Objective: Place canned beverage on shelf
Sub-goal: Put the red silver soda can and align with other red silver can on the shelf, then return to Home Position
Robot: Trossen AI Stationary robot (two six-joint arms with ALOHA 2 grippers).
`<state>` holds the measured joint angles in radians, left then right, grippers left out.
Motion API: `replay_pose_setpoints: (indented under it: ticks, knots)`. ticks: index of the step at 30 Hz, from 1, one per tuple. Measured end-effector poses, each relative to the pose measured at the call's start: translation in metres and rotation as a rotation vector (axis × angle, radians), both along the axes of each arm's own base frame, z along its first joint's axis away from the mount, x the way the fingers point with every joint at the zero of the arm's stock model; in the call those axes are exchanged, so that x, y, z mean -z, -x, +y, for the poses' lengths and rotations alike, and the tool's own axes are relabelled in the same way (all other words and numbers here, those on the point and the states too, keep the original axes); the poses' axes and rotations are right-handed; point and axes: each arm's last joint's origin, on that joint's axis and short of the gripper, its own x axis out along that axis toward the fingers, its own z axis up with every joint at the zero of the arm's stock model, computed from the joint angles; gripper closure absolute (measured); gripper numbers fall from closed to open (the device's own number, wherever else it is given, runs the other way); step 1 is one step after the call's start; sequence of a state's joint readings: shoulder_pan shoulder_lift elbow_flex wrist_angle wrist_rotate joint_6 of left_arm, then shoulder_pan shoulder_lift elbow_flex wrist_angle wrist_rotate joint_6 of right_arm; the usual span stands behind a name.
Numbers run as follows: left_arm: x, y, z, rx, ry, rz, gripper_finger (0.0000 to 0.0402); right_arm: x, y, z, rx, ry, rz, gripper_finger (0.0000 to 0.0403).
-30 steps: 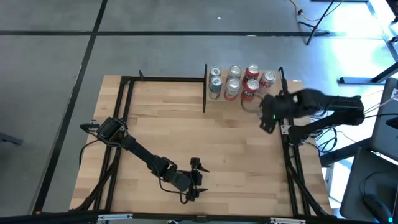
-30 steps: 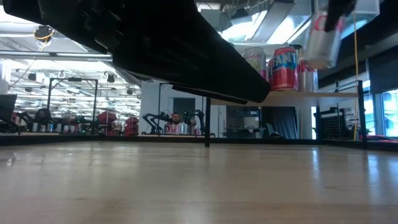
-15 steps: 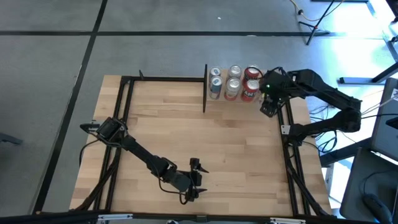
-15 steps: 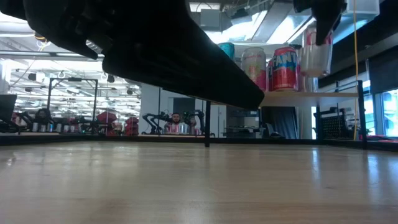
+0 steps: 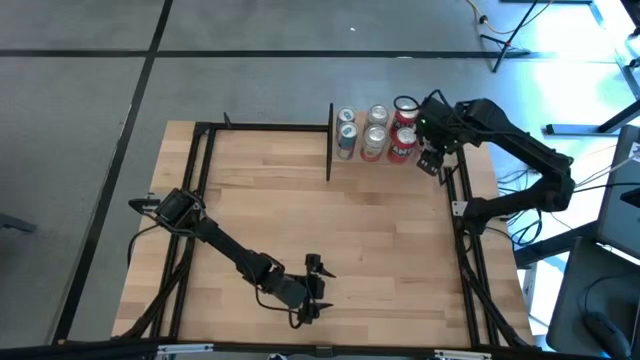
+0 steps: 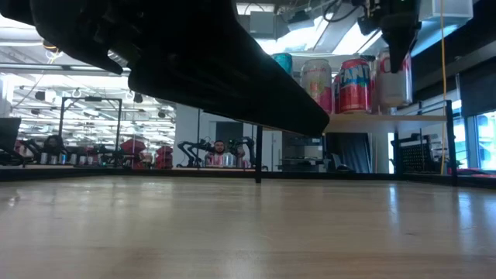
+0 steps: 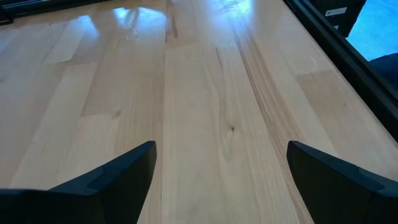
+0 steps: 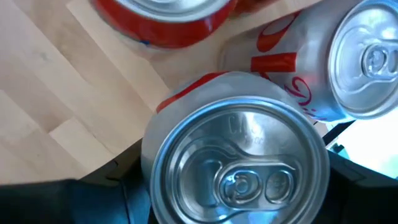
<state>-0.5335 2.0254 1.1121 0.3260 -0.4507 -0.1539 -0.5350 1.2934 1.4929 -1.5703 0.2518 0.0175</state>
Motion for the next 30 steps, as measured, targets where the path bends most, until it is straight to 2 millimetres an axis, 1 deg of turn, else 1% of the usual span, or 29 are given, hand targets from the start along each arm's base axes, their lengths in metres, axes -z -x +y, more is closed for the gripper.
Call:
replay_pose_setpoints:
  ticks: [7, 21, 23, 27, 30]
  knots:
    - [0.000, 0.000, 0.000, -0.001, 0.000, 0.000, 0.0053, 0.004, -0.002, -0.012, 0.017, -0.006, 0.007, 0.0125]
    - [0.000, 0.000, 0.000, 0.000, -0.001, 0.001, 0.0052, 0.011, -0.012, -0.018, -0.006, -0.027, 0.032, 0.0124]
    - [0.000, 0.000, 0.000, 0.000, -0.001, 0.002, 0.0052, 0.012, -0.013, -0.018, -0.006, -0.016, 0.042, 0.0107]
    - [0.000, 0.000, 0.000, 0.000, -0.001, 0.003, 0.0052, 0.011, -0.013, -0.019, -0.011, 0.010, 0.052, 0.0055]
    - [0.000, 0.000, 0.000, 0.000, -0.001, 0.003, 0.0052, 0.011, -0.013, -0.019, -0.017, 0.019, 0.055, 0.0025]
